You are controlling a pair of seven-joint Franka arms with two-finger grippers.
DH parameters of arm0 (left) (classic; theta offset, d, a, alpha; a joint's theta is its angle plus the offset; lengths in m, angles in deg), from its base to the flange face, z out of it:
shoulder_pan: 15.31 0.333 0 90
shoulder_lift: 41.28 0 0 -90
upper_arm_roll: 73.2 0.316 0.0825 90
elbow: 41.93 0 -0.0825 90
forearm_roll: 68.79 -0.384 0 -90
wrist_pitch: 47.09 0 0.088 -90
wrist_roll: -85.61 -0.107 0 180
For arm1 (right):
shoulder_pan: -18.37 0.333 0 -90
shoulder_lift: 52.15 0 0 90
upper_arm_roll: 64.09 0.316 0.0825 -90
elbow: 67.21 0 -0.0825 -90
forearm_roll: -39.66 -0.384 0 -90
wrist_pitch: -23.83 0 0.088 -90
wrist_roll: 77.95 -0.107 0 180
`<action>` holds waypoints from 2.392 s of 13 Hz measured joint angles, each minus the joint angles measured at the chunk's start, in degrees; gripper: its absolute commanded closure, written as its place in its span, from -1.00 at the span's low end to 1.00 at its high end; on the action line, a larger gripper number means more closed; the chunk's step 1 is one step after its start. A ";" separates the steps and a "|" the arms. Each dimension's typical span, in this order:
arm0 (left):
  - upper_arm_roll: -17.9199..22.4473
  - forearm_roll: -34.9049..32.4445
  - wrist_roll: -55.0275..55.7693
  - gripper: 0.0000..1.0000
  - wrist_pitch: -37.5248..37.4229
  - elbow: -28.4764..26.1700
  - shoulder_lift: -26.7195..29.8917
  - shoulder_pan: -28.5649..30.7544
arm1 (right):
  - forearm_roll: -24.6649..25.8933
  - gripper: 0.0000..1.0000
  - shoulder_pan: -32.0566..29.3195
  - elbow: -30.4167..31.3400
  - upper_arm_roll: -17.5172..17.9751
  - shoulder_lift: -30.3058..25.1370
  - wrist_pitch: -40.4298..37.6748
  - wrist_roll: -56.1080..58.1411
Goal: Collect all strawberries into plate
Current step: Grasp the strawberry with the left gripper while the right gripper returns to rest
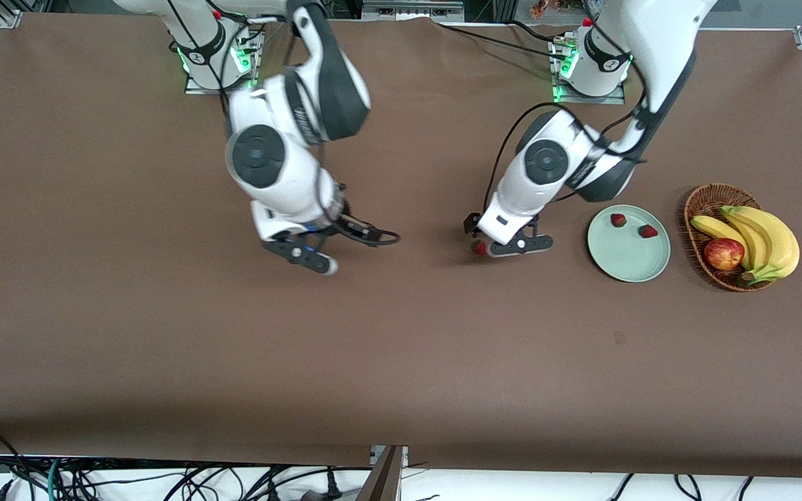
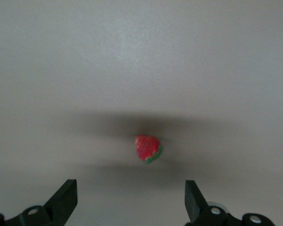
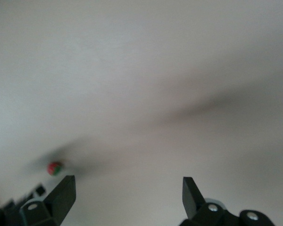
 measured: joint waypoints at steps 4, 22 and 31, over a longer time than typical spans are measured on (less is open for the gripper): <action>-0.99 -8.48 9.42 -1.00 0.30 4.43 -8.22 -0.41 | 1.64 -1.00 1.03 3.84 -8.98 -4.69 -7.23 14.14; -1.28 -14.23 18.39 0.73 0.04 7.05 -10.95 -0.73 | 35.83 -1.00 -49.04 13.49 41.43 -32.23 -9.01 30.31; -3.76 -1.00 6.68 0.85 -13.79 15.85 -8.36 1.02 | 39.56 -1.00 -62.11 21.50 58.46 -41.51 -7.20 29.94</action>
